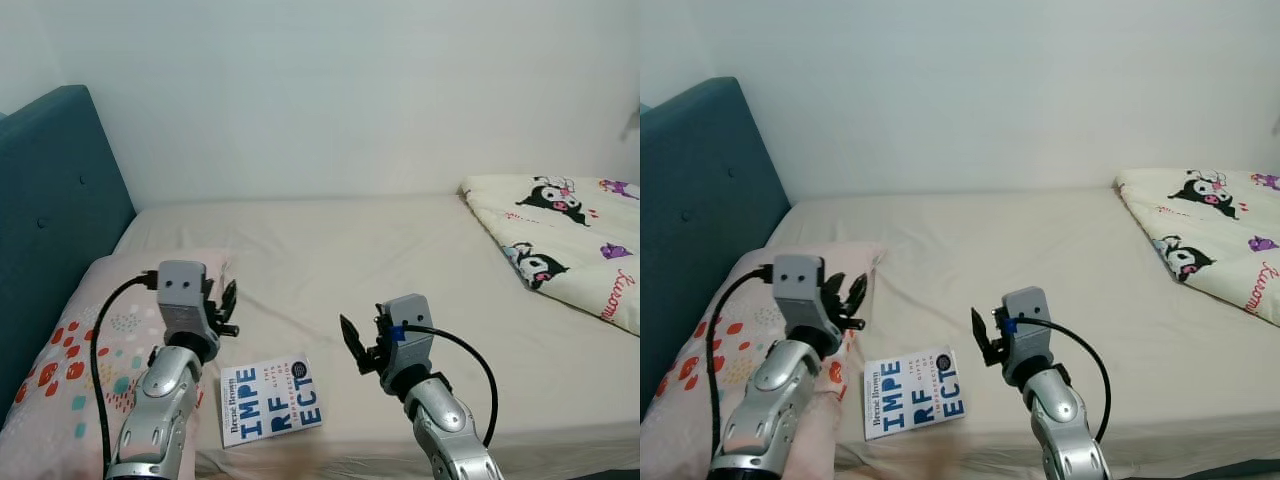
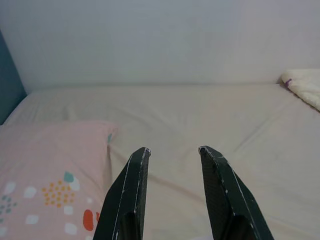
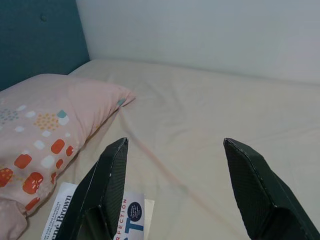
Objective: Clean up the room
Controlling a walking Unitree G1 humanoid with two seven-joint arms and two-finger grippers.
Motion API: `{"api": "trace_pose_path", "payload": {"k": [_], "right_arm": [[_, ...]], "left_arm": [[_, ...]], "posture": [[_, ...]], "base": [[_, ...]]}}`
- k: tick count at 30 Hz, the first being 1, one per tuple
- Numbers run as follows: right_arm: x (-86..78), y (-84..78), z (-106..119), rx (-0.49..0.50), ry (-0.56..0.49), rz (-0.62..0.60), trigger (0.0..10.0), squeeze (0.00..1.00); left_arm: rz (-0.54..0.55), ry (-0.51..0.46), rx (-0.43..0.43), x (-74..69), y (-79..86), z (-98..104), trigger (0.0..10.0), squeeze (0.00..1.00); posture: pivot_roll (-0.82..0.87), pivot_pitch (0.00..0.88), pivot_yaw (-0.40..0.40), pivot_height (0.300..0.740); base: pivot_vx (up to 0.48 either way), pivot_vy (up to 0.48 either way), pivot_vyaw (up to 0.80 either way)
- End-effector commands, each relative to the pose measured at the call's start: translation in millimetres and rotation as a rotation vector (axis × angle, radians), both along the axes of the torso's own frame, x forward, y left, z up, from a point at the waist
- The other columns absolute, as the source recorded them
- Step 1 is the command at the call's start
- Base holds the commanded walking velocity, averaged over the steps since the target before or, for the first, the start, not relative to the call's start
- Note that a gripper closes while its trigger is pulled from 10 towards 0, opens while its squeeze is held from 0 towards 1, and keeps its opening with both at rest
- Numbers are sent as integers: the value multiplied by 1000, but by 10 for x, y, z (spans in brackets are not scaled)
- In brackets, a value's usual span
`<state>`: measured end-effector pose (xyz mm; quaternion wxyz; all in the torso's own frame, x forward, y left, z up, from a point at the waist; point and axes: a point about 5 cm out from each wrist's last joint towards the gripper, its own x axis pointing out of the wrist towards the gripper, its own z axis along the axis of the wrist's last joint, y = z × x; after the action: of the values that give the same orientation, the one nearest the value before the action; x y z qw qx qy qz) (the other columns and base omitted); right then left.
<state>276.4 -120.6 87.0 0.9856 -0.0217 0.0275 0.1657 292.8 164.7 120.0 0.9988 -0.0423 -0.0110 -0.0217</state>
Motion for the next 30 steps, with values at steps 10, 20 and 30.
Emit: {"api": "trace_pose_path", "payload": {"k": [10,20,30], "right_arm": [[71,-95,-14,-22,22,-87,10000,0],[52,-73,-4,-7,23,-58,10000,0],[42,-45,-18,-10,27,-48,10000,0]], "left_arm": [[16,41,-20,17,-67,-24,10000,0],[-9,43,-20,29,-96,-17,10000,0],[-35,47,-22,49,-124,-6,10000,0]], "posture": [[7,0,-37,740],[3,0,-32,740],[2,0,-28,740]], "base": [[0,-336,480],[0,0,0],[0,0,0]]}}
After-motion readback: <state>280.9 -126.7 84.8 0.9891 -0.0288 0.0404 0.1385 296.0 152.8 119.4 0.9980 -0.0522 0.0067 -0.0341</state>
